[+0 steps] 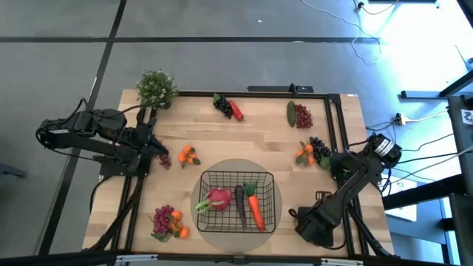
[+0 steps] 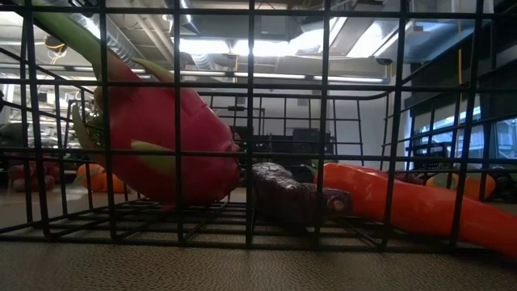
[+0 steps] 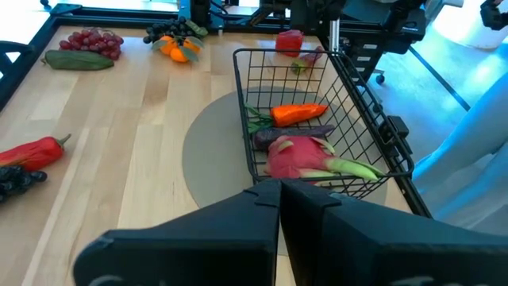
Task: Build produce basket
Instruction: Put the red bell pepper into the black wire basket
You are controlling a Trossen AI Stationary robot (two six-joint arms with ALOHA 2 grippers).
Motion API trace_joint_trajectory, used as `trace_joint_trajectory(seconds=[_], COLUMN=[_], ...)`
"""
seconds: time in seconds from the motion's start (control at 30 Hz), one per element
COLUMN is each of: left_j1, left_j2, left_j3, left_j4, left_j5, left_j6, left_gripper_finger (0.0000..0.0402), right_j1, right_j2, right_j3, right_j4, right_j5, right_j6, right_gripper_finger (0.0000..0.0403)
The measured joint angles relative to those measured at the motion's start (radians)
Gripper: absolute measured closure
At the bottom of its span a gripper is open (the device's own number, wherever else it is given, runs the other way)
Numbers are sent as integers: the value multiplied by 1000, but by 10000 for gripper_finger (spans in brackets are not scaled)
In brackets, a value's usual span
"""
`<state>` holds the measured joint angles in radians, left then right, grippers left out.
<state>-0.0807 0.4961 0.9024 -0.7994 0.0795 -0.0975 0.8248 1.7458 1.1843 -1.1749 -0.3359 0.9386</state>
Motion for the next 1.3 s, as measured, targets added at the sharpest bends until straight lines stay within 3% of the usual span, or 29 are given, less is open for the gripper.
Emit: trace_joint_trajectory(seconds=[0.27,0.57,0.77,1.03,1.3], left_j1=[0,0,0,0,0], left_j2=[0,0,0,0,0], left_j3=[0,0,0,0,0], left_j4=[0,0,0,0,0], left_j5=[0,0,0,0,0], left_j6=[0,0,0,0,0], left_gripper_finger=[401,401,401,401,401], right_j1=[-3,29,63,70,80], right_j2=[0,-1,-1,-1,-1], right_j3=[56,98,98,98,97], right_j4=[-46,-134,-121,-101,-74], right_j5=[1,-31,-40,107,119], right_j6=[-63,-551,-729,-896,-886], right_gripper_finger=[183,183,183,183,183])
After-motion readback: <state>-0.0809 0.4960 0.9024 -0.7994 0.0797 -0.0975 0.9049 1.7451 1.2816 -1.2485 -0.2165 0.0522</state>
